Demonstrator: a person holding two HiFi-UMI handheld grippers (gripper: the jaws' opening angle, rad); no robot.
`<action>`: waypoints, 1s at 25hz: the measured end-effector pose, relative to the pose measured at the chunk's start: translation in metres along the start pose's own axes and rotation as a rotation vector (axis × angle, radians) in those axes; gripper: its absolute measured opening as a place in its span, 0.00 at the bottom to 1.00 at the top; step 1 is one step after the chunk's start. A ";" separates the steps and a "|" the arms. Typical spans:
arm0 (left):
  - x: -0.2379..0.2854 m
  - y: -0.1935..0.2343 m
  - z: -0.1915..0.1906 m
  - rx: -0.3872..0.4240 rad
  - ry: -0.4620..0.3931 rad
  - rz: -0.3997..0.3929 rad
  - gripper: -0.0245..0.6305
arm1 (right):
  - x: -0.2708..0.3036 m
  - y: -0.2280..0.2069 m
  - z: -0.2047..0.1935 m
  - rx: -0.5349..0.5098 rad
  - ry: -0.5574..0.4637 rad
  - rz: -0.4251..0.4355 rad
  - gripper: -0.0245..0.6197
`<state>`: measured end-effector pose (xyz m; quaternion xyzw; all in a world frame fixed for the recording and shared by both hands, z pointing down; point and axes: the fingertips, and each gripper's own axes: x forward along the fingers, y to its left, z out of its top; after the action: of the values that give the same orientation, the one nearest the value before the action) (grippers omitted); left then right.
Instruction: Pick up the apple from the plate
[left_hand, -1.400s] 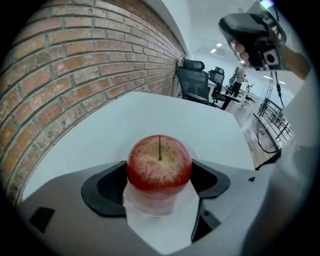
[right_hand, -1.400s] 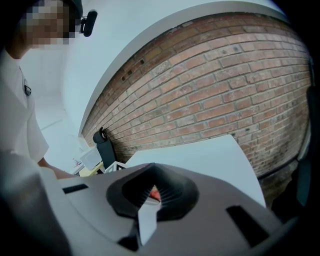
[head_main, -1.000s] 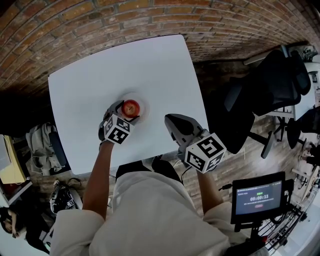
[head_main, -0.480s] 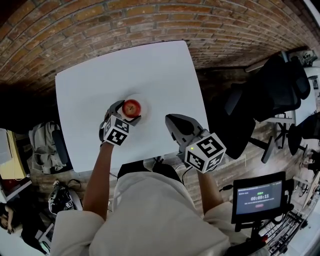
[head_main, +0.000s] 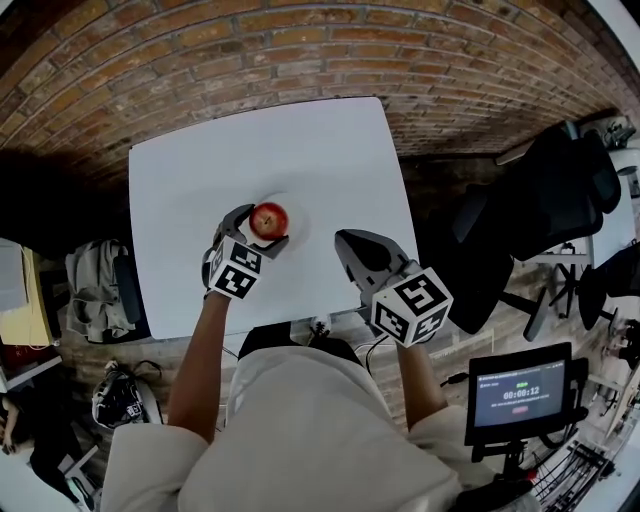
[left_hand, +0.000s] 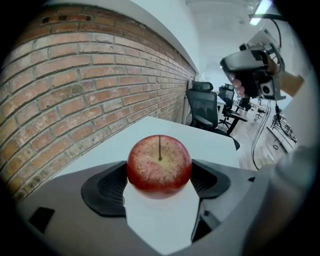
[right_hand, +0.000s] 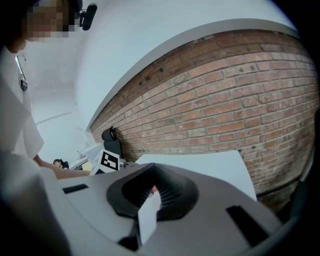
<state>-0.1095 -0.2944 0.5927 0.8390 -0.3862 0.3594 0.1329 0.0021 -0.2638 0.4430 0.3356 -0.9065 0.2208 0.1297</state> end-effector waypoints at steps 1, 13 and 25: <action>-0.003 -0.001 0.002 0.000 -0.006 0.003 0.64 | 0.000 0.001 0.001 -0.005 -0.002 0.003 0.04; -0.041 -0.012 0.022 -0.025 -0.088 0.050 0.64 | -0.008 0.017 0.015 -0.060 -0.030 0.031 0.04; -0.094 -0.010 0.059 -0.047 -0.217 0.122 0.64 | -0.014 0.033 0.033 -0.126 -0.052 0.072 0.04</action>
<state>-0.1143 -0.2652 0.4848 0.8446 -0.4570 0.2647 0.0879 -0.0121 -0.2493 0.3985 0.2994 -0.9332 0.1590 0.1190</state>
